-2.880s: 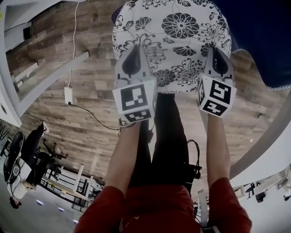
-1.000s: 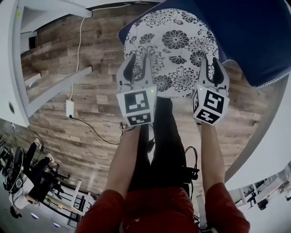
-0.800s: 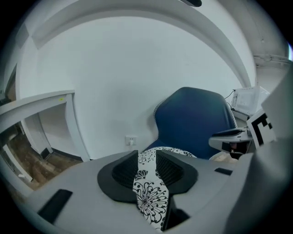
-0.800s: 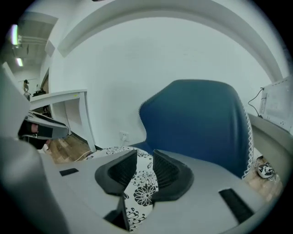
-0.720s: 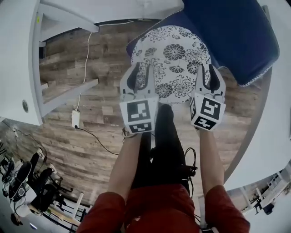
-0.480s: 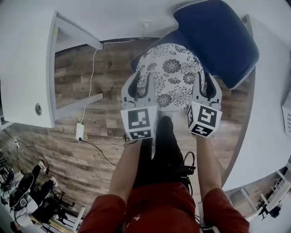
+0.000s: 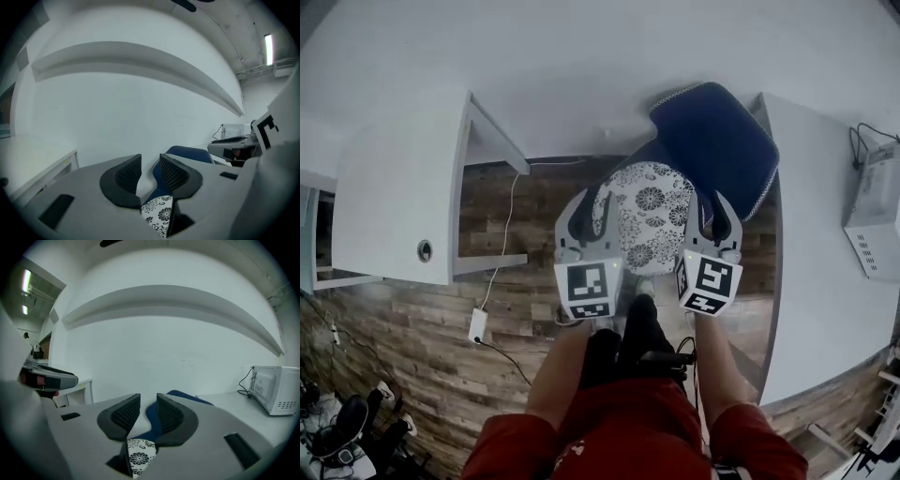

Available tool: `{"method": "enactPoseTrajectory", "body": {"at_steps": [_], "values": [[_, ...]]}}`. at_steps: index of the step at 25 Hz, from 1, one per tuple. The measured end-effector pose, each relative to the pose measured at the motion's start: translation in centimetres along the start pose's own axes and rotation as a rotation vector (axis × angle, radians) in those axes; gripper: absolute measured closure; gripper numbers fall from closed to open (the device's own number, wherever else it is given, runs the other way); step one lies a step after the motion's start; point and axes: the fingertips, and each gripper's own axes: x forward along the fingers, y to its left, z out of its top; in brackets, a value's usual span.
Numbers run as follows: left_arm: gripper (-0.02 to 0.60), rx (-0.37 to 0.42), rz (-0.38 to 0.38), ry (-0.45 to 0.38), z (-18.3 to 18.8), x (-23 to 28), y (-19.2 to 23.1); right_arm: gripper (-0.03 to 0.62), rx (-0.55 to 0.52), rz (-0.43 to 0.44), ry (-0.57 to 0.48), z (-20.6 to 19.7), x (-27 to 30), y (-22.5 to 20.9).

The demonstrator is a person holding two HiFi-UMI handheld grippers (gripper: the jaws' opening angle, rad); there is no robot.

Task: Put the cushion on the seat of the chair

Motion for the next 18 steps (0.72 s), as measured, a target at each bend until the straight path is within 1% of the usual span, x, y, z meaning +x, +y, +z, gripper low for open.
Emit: {"method": "enactPoseTrajectory", "body": {"at_steps": [10, 14, 18], "values": [[0.453, 0.052, -0.021, -0.194, 10.7, -6.4, 0.1, 0.479, -0.01, 0.007, -0.177, 10.4, -6.7, 1.9], [0.453, 0.073, -0.023, -0.223, 12.7, -8.6, -0.5, 0.479, -0.012, 0.022, -0.218, 12.8, -8.9, 2.8], [0.453, 0.077, -0.034, -0.24, 13.9, -9.8, -1.0, 0.479, -0.023, 0.036, -0.241, 14.5, -10.2, 3.2]]}}
